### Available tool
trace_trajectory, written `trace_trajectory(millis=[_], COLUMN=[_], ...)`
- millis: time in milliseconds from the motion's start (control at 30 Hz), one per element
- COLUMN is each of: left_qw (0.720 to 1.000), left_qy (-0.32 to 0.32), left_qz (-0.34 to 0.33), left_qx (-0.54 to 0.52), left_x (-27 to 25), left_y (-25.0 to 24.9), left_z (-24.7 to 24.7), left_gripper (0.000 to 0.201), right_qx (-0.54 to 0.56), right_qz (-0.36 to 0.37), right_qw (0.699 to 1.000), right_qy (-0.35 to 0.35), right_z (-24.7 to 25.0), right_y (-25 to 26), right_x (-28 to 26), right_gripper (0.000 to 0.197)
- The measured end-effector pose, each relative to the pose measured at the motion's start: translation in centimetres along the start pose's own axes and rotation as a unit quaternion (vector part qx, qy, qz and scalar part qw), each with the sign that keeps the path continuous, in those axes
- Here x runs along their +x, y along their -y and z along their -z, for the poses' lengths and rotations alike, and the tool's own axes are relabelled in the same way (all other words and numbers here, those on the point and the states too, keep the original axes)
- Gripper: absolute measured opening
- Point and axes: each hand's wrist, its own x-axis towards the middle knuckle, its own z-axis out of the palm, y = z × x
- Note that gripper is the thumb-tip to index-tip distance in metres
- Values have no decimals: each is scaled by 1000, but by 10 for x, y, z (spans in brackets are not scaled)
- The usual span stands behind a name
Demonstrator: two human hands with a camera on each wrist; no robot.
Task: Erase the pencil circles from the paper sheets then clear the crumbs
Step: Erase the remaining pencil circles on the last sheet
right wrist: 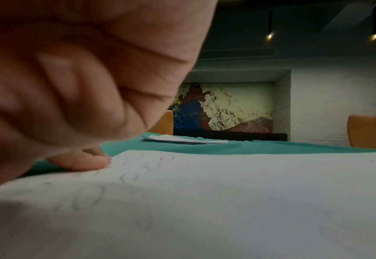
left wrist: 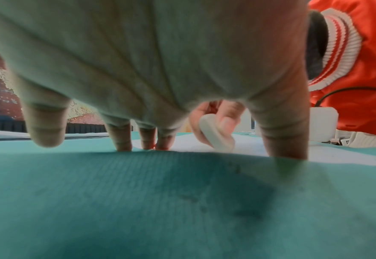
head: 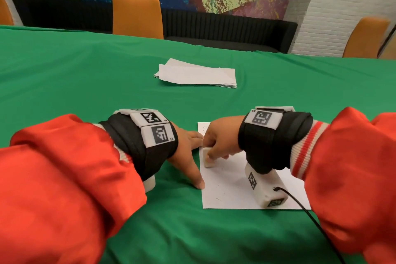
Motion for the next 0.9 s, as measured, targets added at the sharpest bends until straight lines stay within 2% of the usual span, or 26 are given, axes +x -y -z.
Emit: trace_trajectory(millis=[100,267,433,600,800,900], left_qw=[1000,1000,1000,1000,1000,1000], left_qy=[1,-2,7,3,3,6], left_qz=[5,3,5,8,7,11], left_qx=[7,5,2,10,9,18], left_x=[-1,-2,-3,-1,-2,-2], left_y=[-2,-2,-2,-2,-2,-3], left_z=[1,1,2,0,1,1], left_gripper=[104,100,103,104,103,104], right_qx=[15,-17,-6,-21,9,28], right_qz=[-7,0,-7,-17,-30,-28], right_qw=[1000,999,1000,997,999,998], right_qy=[-22,38,-9,71,12,55], right_z=[-1,1,2,4,1,-2], right_y=[0,3,4,4,3,2], right_x=[2,-4,1,-6,1,-4], right_gripper=[15,16,16,16,18,10])
